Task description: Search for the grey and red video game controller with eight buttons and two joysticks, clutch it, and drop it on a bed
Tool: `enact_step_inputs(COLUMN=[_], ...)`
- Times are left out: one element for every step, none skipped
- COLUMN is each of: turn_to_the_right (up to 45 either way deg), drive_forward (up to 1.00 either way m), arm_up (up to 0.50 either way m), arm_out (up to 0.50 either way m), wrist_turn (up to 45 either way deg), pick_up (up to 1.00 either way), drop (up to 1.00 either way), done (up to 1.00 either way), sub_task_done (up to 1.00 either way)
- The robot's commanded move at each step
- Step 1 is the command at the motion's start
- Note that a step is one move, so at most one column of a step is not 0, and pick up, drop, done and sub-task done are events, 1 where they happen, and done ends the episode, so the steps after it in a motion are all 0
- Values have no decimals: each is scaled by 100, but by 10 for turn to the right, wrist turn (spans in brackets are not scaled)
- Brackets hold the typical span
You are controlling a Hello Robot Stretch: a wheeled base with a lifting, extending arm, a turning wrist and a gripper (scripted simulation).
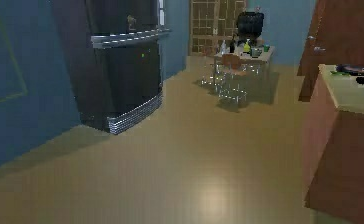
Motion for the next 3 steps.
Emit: enact_step_inputs(turn_to_the_right=[0, 0, 30], drive_forward=[100, 100, 0], arm_up=[0, 0, 0], arm_out=[0, 0, 0], wrist_turn=[0, 0, 0], pick_up=[0, 0, 0], drop=[0, 0, 0], done=[0, 0, 0], sub_task_done=[0, 0, 0])
